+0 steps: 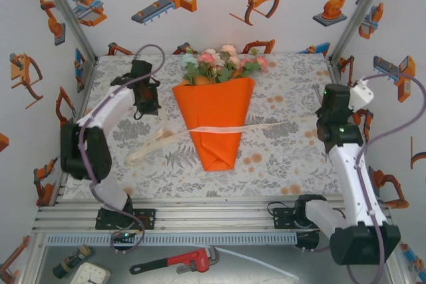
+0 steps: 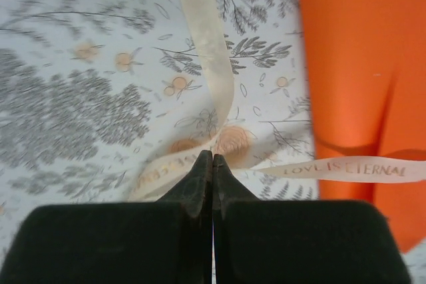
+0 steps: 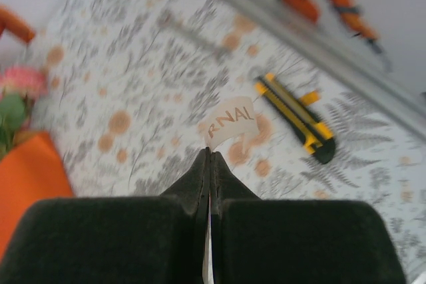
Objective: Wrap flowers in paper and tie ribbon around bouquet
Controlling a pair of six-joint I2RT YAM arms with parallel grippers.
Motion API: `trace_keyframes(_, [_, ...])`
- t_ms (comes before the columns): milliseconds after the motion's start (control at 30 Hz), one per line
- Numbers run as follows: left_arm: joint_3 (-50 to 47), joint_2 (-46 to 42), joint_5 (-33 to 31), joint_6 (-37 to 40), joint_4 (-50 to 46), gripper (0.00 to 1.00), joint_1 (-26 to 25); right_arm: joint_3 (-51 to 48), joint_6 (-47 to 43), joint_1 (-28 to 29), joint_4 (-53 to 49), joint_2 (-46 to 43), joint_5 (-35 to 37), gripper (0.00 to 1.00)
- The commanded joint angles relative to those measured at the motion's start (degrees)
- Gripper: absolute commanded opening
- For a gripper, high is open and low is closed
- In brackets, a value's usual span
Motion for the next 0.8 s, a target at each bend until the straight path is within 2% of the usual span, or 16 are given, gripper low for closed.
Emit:
trace_keyframes(0, [-2.9,-14.7,-7.2,-8.9,-6.1,0.0,4.6,0.2,1.5,-2.1,-5.1,-5.5,16.1,0.0])
trace_keyframes(67, [-7.5,-21.8,-8.6,-10.2,-6.1,0.0,8.5,-0.4,1.4,-3.6,-5.7,-8.4,22.9,0.0])
trace_keyframes(133, [-11.6,-26.4,-4.0,-8.7,-4.1,0.0,11.6,-0.5,1.6,-6.0,-6.1,-9.7,24.2,0.0])
trace_keyframes(167, [-12.2,-26.9,-3.6,-8.0,-4.5,0.05,11.6,-0.2,2.0,-7.1,-6.7,-9.6,24.3,0.0])
trace_keyframes(267, [-12.5,-23.5,-1.1,-3.1,-4.8,0.34,6.5,0.6,4.3,-10.4,-8.7,-7.2,22.5,0.0])
trace_keyframes(333, [-12.8,-18.9,2.5,-1.0,-2.1,0.54,2.0,1.3,8.3,-12.8,-12.2,-4.7,16.1,0.0])
trace_keyframes(367, [-12.7,-16.5,3.3,-1.0,-0.3,0.59,0.5,1.0,9.3,-13.4,-13.0,-3.8,13.1,0.0])
trace_keyframes(433, [-10.4,-9.0,3.4,-0.4,0.7,0.62,-2.1,-0.1,9.8,-13.4,-12.6,-3.5,9.1,0.0])
trace_keyframes(600, [-1.9,7.4,-7.2,5.6,1.4,0.63,-7.0,-2.8,6.9,-13.4,-9.0,-5.3,3.8,0.0])
trace_keyframes(667, [0.8,11.7,-9.8,7.4,1.0,0.63,-7.9,-3.3,5.8,-13.4,-8.6,-5.8,2.6,0.0])
trace_keyframes(767, [3.5,17.0,-10.2,7.9,0.4,0.61,-8.0,-4.0,5.9,-13.4,-8.8,-6.4,1.5,0.0])
